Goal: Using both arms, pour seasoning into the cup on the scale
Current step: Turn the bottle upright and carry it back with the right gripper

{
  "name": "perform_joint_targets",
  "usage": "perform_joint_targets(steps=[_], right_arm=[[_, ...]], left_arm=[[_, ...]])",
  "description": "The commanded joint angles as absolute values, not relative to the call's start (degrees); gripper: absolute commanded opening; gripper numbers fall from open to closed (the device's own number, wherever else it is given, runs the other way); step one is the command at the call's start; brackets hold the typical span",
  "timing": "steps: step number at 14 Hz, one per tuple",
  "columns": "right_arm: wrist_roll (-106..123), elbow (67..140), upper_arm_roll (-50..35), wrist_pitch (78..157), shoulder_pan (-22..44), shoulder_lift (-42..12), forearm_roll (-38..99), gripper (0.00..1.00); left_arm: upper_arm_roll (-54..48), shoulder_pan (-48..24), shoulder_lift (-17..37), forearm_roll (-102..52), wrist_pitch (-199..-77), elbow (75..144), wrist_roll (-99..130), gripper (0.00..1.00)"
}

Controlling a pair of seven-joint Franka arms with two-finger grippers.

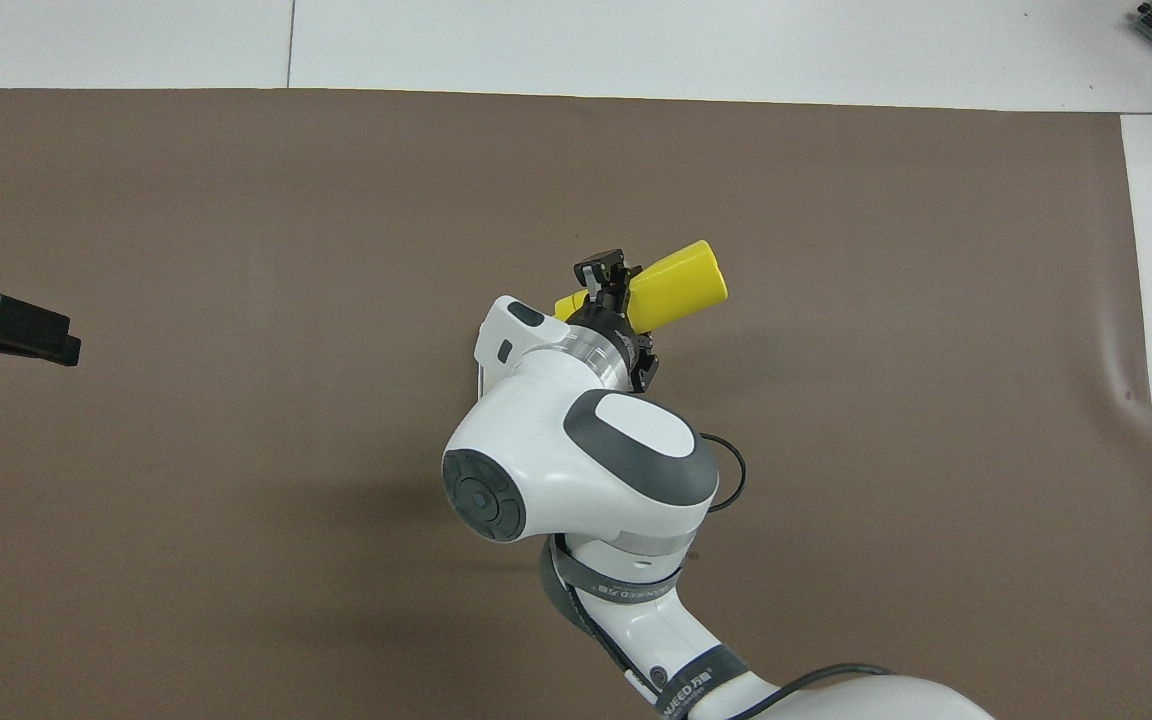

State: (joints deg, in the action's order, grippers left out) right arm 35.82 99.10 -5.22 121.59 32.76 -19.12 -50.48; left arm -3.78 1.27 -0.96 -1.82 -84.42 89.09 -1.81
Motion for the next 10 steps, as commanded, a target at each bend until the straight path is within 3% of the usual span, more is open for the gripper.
perform_joint_targets(steps=[1, 10], right_arm=[[35.24, 99.93, -5.54, 122.78, 29.45, -16.35, -43.53, 0.00], [37.43, 104.23, -5.62, 122.70, 19.35, -8.71, -19.10, 0.00]], left_arm=[[-4.04, 1.76, -1.67, -1.14, -83.94, 89.56, -1.41, 1.00], [-4.04, 1.76, -1.67, -1.14, -83.94, 89.56, -1.41, 1.00]])
